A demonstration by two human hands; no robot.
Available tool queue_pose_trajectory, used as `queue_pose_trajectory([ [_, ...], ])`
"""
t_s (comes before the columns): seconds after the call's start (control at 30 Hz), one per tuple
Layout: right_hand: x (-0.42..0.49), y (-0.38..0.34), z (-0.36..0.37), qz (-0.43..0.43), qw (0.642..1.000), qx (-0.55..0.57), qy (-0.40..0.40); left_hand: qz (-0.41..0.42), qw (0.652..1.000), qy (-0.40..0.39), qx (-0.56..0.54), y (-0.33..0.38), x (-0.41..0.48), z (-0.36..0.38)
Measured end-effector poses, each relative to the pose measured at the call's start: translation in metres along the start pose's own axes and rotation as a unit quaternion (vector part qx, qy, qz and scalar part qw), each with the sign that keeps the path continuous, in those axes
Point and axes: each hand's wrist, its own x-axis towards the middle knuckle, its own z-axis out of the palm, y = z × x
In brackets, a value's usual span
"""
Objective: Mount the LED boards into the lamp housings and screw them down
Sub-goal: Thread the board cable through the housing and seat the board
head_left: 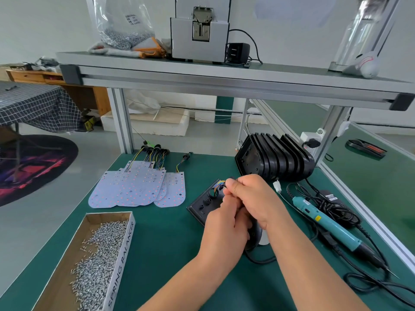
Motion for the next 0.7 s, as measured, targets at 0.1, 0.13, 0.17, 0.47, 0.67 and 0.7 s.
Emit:
queue_pose_trajectory([
  [0.1,0.005,-0.001,-0.003,0.026,0.999,0.034,-0.018,0.007,1.000,-0.018,-0.014,0.002,-0.003,0.005],
  [0.13,0.006,-0.003,-0.003,0.031,0.999,0.026,-0.022,0.009,0.999,-0.025,-0.019,0.002,-0.004,0.006],
  [0.17,0.008,-0.003,-0.005,0.029,0.999,0.008,-0.026,0.010,0.999,-0.030,-0.021,0.002,-0.005,0.007],
  [0.47,0.009,-0.007,-0.020,-0.051,0.993,-0.099,-0.042,0.059,0.998,0.015,-0.004,-0.004,-0.004,-0.001],
  [0.67,0.003,-0.006,-0.033,-0.046,0.990,-0.091,-0.102,0.228,0.926,0.249,0.169,-0.011,0.026,-0.041],
  [0.7,0.002,-0.009,-0.034,-0.064,0.984,-0.132,-0.106,0.252,0.915,0.247,0.198,-0.015,0.032,-0.048],
])
